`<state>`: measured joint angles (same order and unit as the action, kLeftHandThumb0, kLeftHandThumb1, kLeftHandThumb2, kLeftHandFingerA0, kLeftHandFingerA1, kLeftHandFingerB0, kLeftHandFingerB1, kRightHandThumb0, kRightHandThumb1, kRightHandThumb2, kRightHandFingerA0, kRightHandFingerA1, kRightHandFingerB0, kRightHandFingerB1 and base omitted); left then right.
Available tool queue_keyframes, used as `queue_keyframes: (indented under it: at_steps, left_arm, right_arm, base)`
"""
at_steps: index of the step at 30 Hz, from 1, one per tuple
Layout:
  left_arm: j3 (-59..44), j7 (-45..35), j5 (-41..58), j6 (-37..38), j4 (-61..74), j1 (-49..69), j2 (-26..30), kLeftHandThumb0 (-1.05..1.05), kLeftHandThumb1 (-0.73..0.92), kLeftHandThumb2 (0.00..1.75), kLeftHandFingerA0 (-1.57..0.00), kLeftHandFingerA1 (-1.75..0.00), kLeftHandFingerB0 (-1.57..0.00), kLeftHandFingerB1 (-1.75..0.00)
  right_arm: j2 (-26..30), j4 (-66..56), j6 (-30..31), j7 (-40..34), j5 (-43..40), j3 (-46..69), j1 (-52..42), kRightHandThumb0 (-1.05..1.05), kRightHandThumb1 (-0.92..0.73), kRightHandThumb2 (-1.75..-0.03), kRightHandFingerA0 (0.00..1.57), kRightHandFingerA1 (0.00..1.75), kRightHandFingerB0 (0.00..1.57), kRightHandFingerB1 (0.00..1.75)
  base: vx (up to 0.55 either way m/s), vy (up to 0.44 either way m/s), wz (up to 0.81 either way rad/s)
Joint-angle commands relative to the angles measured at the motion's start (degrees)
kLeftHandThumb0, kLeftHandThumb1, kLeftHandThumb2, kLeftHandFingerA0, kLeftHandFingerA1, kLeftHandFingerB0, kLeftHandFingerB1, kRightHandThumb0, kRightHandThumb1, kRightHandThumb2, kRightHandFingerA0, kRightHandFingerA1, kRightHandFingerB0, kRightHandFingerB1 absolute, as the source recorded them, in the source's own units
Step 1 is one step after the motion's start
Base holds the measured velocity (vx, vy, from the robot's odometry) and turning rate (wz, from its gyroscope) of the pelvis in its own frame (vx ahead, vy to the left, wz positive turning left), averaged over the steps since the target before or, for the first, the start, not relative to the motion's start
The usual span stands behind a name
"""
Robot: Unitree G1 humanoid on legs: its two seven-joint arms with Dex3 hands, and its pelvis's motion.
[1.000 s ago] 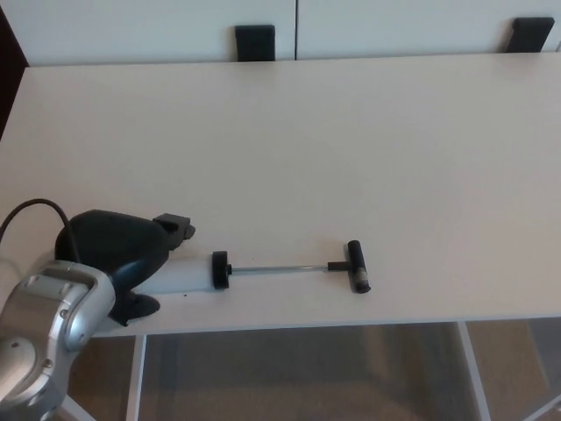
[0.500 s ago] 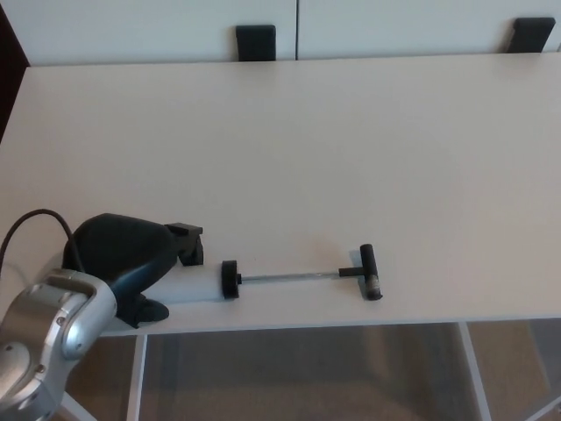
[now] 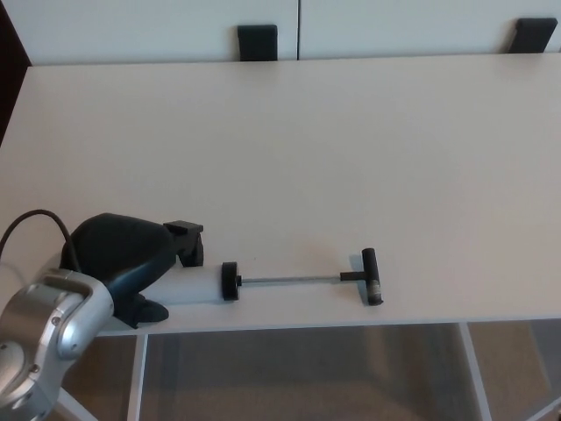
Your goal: The robot walks towards a desk on which an air pump is kept in the middle. It lifts it up and holds it with its left hand and uses its right hand to compress it by pushing its handle inwards.
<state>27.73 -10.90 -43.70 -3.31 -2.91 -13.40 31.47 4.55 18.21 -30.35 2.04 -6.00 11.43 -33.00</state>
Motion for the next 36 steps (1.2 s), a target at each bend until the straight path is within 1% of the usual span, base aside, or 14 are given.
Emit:
queue_keyframes:
  at_steps: [1,7,8,10,11,12,13,17,20,21,24,25,29,36]
  left_arm:
    - [-2.00,8.76,-1.79,2.87,-4.91,3.77,0.94,-0.15,0.67,0.58,-0.63,-1.54,-0.59,-1.13]
    - [-0.48,17.68,-3.14,2.58,-13.18,2.57,-4.18,-0.17,0.72,0.60,-0.67,-1.57,-0.64,-1.11]
    - [-0.30,18.08,-3.04,2.52,-14.23,1.99,-4.84,-0.18,0.74,0.60,-0.66,-1.57,-0.64,-1.10]
    - [-0.24,18.23,-2.91,2.48,-14.81,1.62,-5.20,-0.18,0.74,0.60,-0.66,-1.57,-0.64,-1.10]
    - [0.00,18.61,-2.69,2.93,-16.77,0.31,-5.81,-0.17,0.74,0.61,-0.67,-1.55,-0.67,-1.02]
    - [0.00,18.61,-2.69,2.93,-16.77,0.31,-5.81,-0.17,0.74,0.61,-0.67,-1.55,-0.67,-1.02]
    - [0.01,18.63,-2.37,3.69,-17.96,-0.56,-5.87,-0.14,0.73,0.58,-0.66,-1.56,-0.53,-1.19]
    - [-0.88,16.98,-0.58,4.34,-18.59,-1.74,-5.91,-0.05,0.75,0.46,-0.56,-1.67,-0.45,-1.36]
    - [-2.05,12.75,1.07,3.03,-16.68,-3.19,-5.39,-0.02,0.67,0.50,-0.57,-1.57,-0.49,-1.36]
    - [-2.64,9.41,2.74,2.92,-16.07,-4.08,-4.97,-0.02,0.68,0.54,-0.80,-1.58,-0.51,-1.32]
    - [-3.42,5.04,5.03,3.03,-15.56,-5.27,-4.46,-0.02,0.68,0.54,-0.80,-1.58,-0.51,-1.32]
    - [-3.99,0.79,6.56,0.88,-14.78,-6.51,-4.46,-0.03,0.74,0.57,-0.67,-1.57,-0.54,-1.37]
    - [-7.24,-14.06,14.81,-5.38,-14.48,-12.73,-4.87,0.00,0.76,0.70,-0.79,-1.50,-0.67,-1.29]
    - [-10.53,-20.30,20.72,-4.41,-18.20,-18.42,-4.03,-0.08,0.74,0.81,-0.89,-1.53,-0.78,-1.30]
  right_arm:
    - [-0.79,-26.78,-9.86,9.72,-17.30,-1.31,-22.10,-0.32,-0.59,-0.58,0.96,0.55,0.76,0.50]
    - [0.12,-41.50,-15.82,10.21,-22.13,-4.18,-29.15,-0.31,-0.60,-0.59,1.00,0.57,0.76,0.49]
    - [0.41,-43.87,-17.59,10.20,-22.90,-5.03,-30.00,-0.36,-0.50,-0.84,0.88,0.70,0.69,0.65]
    - [0.52,-45.31,-18.55,10.21,-23.26,-5.44,-30.52,-0.36,-0.50,-0.84,0.88,0.70,0.69,0.65]
    - [1.17,-50.03,-21.33,9.80,-24.42,-6.83,-32.00,-0.30,-0.58,-0.59,0.95,0.54,0.73,0.49]
    - [1.17,-50.03,-21.33,9.80,-24.42,-6.83,-32.00,-0.30,-0.58,-0.59,0.95,0.54,0.73,0.49]
    - [1.78,-53.27,-22.92,9.52,-25.17,-6.81,-32.09,-0.27,-0.61,-0.59,0.92,0.53,0.74,0.50]
    - [3.02,-58.03,-23.55,9.28,-26.51,-5.83,-30.25,-0.27,-0.62,-0.59,0.91,0.52,0.74,0.50]
    - [1.92,-62.74,-18.70,6.09,-25.17,-4.74,-26.73,-0.34,-0.60,-0.60,0.96,0.56,0.75,0.52]
    - [1.79,-63.43,-16.61,5.10,-24.15,-3.91,-24.51,-0.35,-0.52,-0.88,0.87,0.73,0.69,0.68]
    - [1.73,-64.01,-14.03,4.23,-23.00,-2.76,-21.73,-0.35,-0.52,-0.88,0.87,0.73,0.69,0.68]
    - [1.67,-64.03,-11.82,3.58,-21.97,-2.62,-20.08,-0.33,-0.63,-0.61,0.93,0.56,0.71,0.52]
    - [0.74,-62.94,-2.23,0.64,-15.93,-2.96,-11.54,-0.34,-0.63,-0.61,0.97,0.55,0.74,0.51]
    - [-0.31,-57.23,5.45,-0.60,-7.15,-5.30,2.76,-0.36,-0.66,-0.60,0.97,0.56,0.75,0.53]
  base:
    - [0.00,0.000,0.00]
    - [0.00,0.000,0.00]
    - [0.00,0.000,0.00]
    - [0.00,0.000,0.00]
    - [0.00,0.000,0.00]
    - [0.00,0.000,0.00]
    - [0.00,0.000,0.00]
    - [0.00,0.000,0.00]
    - [0.00,0.000,0.00]
    - [0.00,0.000,0.00]
    - [0.00,0.000,0.00]
    - [0.00,0.000,0.00]
    - [0.00,0.000,0.00]
    - [0.00,0.000,0.00]
